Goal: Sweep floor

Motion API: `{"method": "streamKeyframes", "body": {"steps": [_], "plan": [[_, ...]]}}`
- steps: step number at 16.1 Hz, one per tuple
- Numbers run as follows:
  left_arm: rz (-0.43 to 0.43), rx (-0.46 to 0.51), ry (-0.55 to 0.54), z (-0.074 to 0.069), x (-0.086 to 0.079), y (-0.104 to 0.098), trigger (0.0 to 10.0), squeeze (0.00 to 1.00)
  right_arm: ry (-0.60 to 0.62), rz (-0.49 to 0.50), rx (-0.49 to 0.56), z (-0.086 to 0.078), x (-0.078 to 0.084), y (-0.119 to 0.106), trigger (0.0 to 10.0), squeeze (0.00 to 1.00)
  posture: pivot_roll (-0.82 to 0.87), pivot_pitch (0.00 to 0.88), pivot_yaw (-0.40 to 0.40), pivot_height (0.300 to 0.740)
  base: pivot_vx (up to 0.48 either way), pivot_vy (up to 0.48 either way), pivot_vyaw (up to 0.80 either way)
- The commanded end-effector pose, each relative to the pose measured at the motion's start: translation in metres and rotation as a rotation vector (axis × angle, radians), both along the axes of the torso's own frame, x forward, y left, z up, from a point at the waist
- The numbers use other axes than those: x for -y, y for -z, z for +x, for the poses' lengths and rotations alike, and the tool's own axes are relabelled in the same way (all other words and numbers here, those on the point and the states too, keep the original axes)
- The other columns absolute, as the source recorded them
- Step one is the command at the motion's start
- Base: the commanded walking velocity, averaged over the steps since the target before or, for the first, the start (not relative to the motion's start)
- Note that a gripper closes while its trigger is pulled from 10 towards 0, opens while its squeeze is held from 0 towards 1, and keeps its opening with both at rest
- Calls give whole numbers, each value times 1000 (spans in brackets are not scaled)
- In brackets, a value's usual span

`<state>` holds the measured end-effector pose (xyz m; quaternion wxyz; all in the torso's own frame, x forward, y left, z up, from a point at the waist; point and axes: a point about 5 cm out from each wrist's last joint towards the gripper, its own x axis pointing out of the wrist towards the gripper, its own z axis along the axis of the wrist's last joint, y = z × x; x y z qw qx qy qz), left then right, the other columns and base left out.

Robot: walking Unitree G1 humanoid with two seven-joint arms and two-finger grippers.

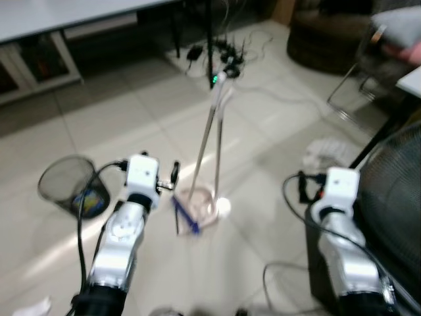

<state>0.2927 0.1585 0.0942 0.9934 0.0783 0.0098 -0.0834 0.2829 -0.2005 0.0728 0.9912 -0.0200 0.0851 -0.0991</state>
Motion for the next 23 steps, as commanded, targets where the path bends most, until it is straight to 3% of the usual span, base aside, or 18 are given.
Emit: {"method": "streamKeyframes", "body": {"steps": [1,6,8,18,23], "plan": [[23,2,-23,-1,-12,-1,10000,0,-39,15,20,3,-12,-3,10000,0,-4,86,10,740,375,0,0],[32,10,-18,0,-12,-3,10000,0,-57,-26,13,2,-13,-2,10000,0,-2,78,13,740,373,0,0],[40,18,-12,1,-12,-5,10000,0,-47,-17,17,3,-13,-2,10000,0,1,80,15,740,379,0,694],[43,34,9,4,-9,-10,10000,0,33,30,62,1,-2,-8,10000,0,-4,92,18,740,376,0,0],[37,43,17,4,-8,-13,10000,0,44,28,65,1,0,-9,10000,0,-3,96,19,740,371,0,-458]]}}
